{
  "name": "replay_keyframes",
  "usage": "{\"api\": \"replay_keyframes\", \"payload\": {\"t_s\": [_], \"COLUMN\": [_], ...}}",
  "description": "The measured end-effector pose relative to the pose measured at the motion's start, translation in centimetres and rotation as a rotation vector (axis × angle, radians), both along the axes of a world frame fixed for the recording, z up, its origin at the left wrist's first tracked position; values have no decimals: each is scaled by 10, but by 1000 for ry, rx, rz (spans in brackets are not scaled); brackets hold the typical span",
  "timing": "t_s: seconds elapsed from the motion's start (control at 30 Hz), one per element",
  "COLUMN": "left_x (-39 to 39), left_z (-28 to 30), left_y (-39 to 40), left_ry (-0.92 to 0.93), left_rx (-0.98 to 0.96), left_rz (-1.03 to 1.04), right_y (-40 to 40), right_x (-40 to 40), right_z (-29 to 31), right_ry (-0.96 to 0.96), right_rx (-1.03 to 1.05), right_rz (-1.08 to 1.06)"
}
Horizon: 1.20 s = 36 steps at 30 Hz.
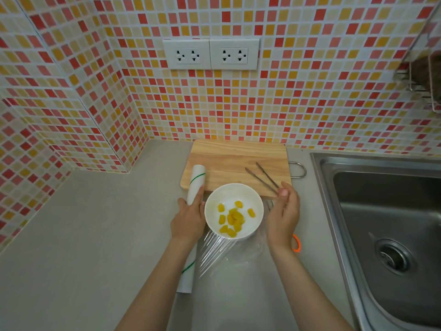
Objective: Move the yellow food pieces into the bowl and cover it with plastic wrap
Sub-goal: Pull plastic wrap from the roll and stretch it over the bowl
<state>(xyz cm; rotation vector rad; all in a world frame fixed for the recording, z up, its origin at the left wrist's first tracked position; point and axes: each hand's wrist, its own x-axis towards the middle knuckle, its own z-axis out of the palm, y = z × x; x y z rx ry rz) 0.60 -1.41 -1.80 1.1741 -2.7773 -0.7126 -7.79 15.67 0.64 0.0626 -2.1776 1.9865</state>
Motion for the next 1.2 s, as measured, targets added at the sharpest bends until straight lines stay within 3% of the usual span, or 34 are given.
{"api": "replay_keyframes", "payload": {"t_s": [0.13, 0.47, 0.6, 0.7, 0.77, 0.97, 1.1, 1.2], "left_x": [0, 1, 0, 0, 0, -2, 1, 2], "left_z": [-1, 2, 2, 0, 1, 5, 9, 10], "left_y": [2, 5, 2, 0, -1, -5, -9, -12], "left_ry": [12, 49, 56, 65, 73, 79, 47, 57], "left_rx": [-8, 1, 2, 11, 16, 20, 33, 37], "left_rz": [0, 33, 42, 47, 50, 44, 29, 25], "right_y": [-21, -42, -35, -20, -11, -14, -16, -16], "right_x": [30, 21, 14, 5, -6, -26, -26, -24], "right_z": [0, -18, -25, -24, -10, 24, 21, 17], "right_ry": [-153, -519, -545, -472, -275, 162, 138, 69], "right_rx": [-206, -363, -312, -169, 14, 933, 1128, 1110], "right_rz": [53, 73, 207, 308, 334, 954, 1028, 1023]}}
